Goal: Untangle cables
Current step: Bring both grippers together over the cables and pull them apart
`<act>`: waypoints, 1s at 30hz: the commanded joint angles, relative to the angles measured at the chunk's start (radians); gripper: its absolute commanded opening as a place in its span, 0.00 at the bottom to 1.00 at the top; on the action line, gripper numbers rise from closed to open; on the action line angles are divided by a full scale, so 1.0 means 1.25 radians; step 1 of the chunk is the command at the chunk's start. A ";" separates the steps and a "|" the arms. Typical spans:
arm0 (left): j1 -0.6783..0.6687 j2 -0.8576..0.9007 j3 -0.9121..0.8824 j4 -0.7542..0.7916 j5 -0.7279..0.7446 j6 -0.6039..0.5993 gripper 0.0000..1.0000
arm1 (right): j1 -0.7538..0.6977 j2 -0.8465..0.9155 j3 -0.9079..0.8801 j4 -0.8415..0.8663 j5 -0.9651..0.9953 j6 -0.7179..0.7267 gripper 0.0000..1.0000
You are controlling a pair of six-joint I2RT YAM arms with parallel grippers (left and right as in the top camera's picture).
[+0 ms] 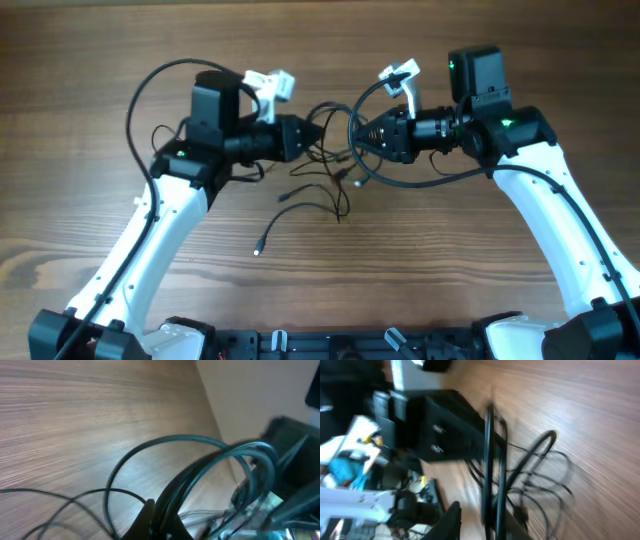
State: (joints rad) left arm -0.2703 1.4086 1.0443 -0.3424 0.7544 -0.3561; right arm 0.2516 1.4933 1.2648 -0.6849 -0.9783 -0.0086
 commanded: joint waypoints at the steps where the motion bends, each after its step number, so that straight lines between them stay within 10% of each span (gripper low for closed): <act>1: 0.136 -0.021 0.002 -0.037 -0.031 0.010 0.04 | -0.002 -0.002 -0.003 -0.085 0.475 0.168 0.42; 5: 0.231 -0.025 0.002 -0.068 0.088 0.005 0.04 | -0.002 -0.002 -0.003 -0.093 0.460 0.154 0.25; 9: 0.231 -0.025 0.002 -0.010 0.205 -0.061 0.04 | -0.001 0.000 -0.003 -0.062 0.085 -0.038 0.40; 18: 0.231 -0.025 0.002 0.263 0.477 -0.362 0.04 | 0.070 0.005 -0.003 0.048 0.112 -0.056 0.68; 30: 0.228 -0.025 0.002 0.347 0.657 -0.413 0.04 | 0.086 0.005 -0.003 0.309 0.153 -0.008 0.68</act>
State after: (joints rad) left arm 0.0151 1.3937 1.0378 0.0868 1.5299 -0.8524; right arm 0.3531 1.4933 1.2610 -0.3061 -0.7914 -0.0277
